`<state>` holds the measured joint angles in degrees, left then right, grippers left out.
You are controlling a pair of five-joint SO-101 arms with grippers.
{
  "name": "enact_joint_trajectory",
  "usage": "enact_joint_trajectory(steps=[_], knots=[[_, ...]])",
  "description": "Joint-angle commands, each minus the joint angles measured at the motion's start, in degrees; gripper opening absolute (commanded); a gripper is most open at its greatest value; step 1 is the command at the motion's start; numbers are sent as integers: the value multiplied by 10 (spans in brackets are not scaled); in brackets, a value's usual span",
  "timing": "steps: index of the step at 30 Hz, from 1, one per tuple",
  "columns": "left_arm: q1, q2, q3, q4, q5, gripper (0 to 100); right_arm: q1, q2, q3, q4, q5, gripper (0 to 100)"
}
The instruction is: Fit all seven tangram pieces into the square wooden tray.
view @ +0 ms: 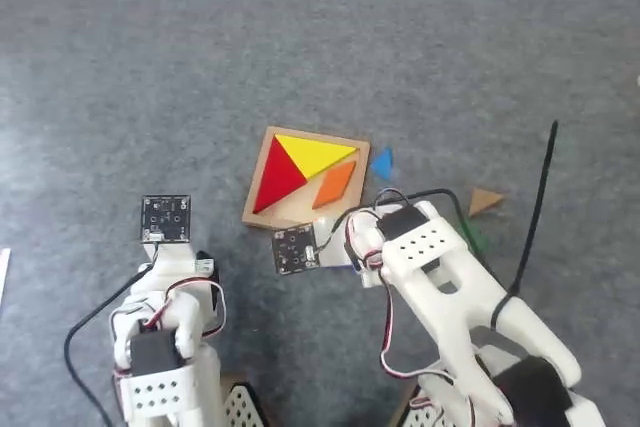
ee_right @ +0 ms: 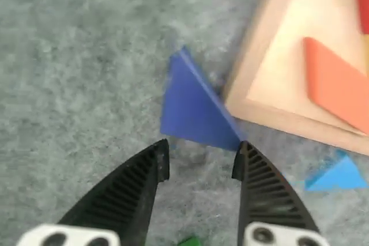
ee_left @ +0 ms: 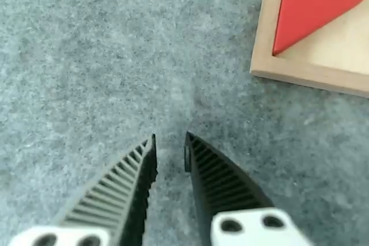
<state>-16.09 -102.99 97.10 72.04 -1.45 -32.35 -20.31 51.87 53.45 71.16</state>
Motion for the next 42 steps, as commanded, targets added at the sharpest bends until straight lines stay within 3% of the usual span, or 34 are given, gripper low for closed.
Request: enact_joint_trajectory(steps=[1,9,16,20,23,28,36,42], knots=[[2,-11,-7,2,0,81,28,-19,13,-29,-4,186],[2,-11,-7,2,0,81,3,-29,18,-23,-221,77],[2,-11,-7,2,0,81,-35,-36,20,44,-265,220],[2,-11,-7,2,0,81,-40,-78,20,42,-217,292],[2,-11,-7,2,0,81,-40,-93,17,36,-130,292],[2,-11,-7,2,0,81,-41,-38,12,30,-51,292],[2,-11,-7,2,0,81,-38,128,-76,32,-7,292],[2,-11,-7,2,0,81,-38,141,-92,32,4,292]])
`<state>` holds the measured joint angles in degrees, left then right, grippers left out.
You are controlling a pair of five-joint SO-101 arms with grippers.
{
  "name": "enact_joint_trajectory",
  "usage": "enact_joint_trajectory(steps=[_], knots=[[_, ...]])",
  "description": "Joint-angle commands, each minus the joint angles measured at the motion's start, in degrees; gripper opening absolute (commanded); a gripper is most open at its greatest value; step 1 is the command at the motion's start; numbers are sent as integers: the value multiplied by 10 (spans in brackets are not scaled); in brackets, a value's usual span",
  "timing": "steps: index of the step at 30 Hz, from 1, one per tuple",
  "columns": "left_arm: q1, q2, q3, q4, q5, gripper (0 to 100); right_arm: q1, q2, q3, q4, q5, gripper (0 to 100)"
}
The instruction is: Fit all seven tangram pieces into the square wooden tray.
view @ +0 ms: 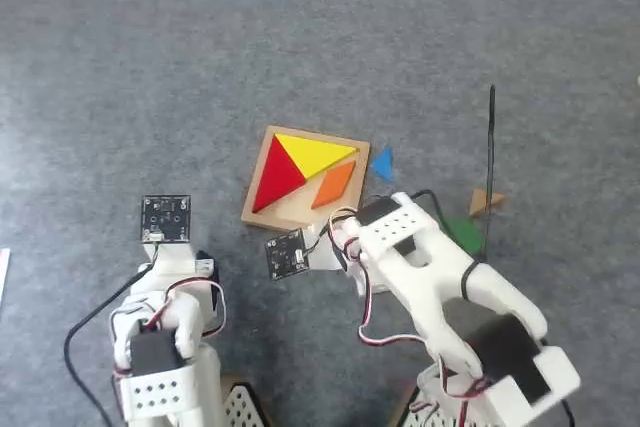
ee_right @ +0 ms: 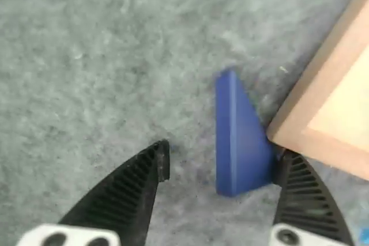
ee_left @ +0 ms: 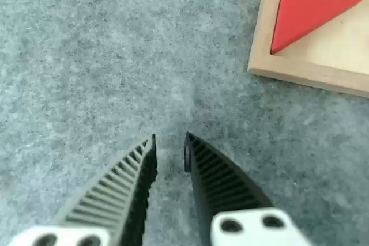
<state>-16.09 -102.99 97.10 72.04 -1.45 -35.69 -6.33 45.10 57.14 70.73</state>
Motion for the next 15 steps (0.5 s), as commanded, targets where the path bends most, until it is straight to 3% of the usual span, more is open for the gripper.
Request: enact_joint_trajectory(steps=[1,10,15], knots=[[2,-11,-7,2,0,81,-5,4,-25,-5,9,292],[2,-11,-7,2,0,81,15,6,-23,-6,20,289],[2,-11,-7,2,0,81,15,7,-22,1,48,179]])
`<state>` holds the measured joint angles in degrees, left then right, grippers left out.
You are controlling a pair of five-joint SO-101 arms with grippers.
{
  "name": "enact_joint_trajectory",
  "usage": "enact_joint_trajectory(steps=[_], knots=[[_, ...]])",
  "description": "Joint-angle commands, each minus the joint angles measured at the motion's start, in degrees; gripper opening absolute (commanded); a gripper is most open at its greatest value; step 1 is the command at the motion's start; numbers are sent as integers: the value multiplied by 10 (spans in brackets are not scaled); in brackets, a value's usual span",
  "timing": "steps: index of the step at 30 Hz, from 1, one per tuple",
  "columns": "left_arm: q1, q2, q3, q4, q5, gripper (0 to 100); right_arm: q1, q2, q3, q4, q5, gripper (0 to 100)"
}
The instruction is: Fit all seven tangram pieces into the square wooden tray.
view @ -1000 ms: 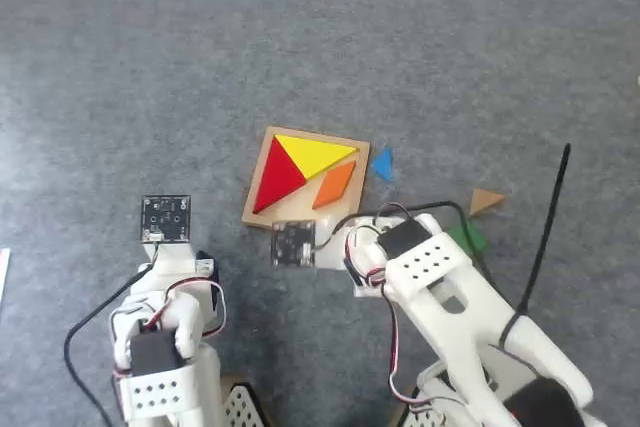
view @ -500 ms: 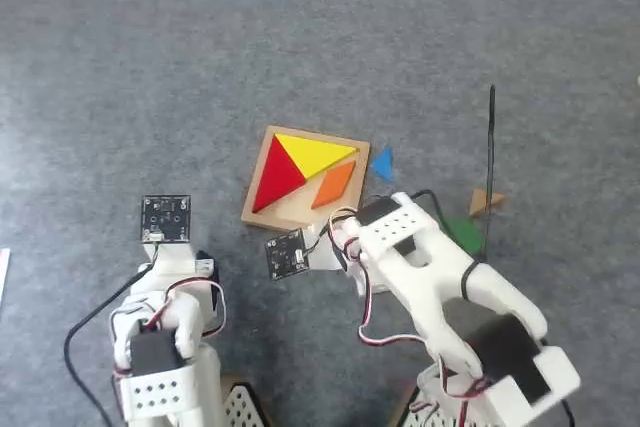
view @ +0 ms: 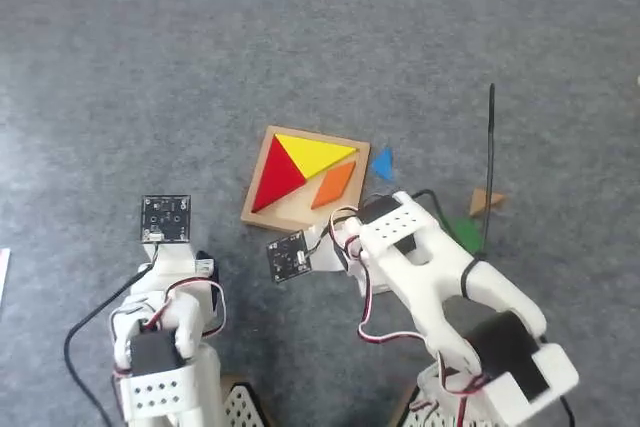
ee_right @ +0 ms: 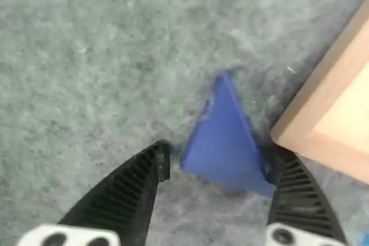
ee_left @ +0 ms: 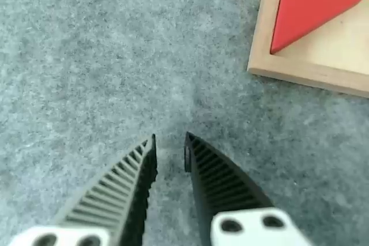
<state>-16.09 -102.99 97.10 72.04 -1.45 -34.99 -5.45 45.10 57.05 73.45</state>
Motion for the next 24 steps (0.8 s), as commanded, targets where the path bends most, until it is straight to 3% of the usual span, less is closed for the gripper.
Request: enact_joint_trajectory(steps=[1,7,24], knots=[[2,-11,-7,2,0,81,8,-2,-22,13,32,160],[2,-11,-7,2,0,81,8,-2,-25,56,74,155],[2,-11,-7,2,0,81,7,-13,-33,71,59,150]])
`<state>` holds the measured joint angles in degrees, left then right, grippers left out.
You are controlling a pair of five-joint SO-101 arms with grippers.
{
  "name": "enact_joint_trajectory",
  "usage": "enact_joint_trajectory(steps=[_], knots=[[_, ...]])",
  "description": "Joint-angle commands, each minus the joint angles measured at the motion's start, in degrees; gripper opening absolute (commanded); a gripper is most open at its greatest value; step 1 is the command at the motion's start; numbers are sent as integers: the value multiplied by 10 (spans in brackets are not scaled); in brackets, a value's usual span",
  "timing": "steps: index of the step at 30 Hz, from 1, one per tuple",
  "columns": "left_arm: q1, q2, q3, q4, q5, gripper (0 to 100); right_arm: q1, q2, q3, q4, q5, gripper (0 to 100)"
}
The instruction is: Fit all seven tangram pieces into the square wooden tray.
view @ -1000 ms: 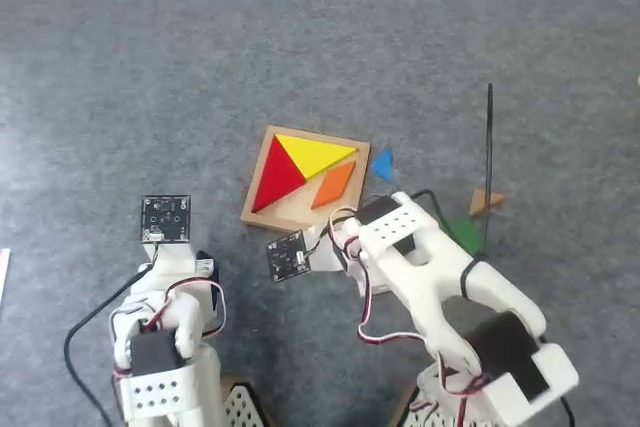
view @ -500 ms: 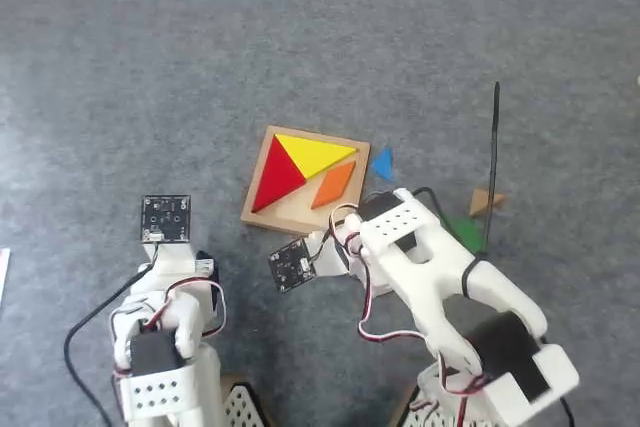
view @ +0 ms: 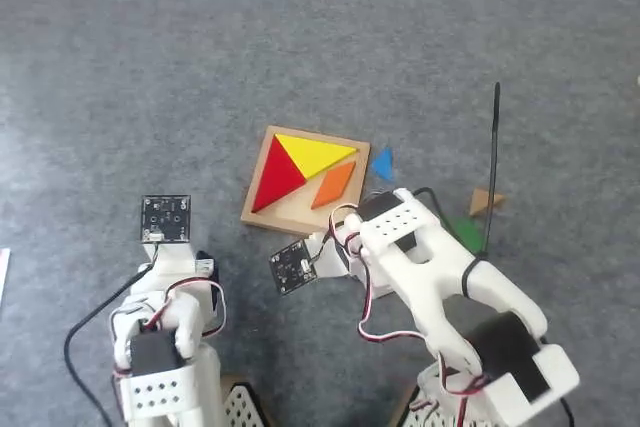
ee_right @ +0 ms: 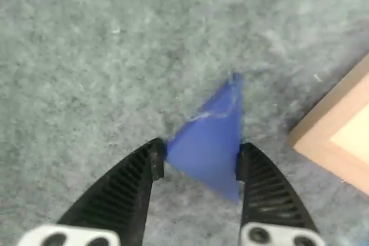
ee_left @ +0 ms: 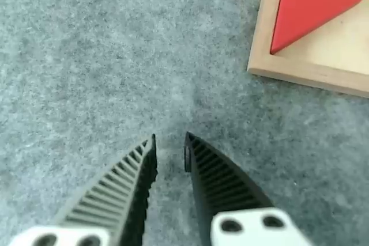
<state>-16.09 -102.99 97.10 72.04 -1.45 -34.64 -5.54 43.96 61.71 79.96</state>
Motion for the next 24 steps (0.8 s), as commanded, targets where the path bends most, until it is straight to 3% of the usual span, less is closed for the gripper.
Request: enact_joint_trajectory(steps=[1,11,16,24], knots=[[2,-11,-7,2,0,81,3,-16,-28,38,-6,150],[2,-11,-7,2,0,81,2,-49,-156,160,15,150],[2,-11,-7,2,0,81,-5,-38,-240,168,33,150],[2,-11,-7,2,0,81,-34,158,-419,179,74,150]])
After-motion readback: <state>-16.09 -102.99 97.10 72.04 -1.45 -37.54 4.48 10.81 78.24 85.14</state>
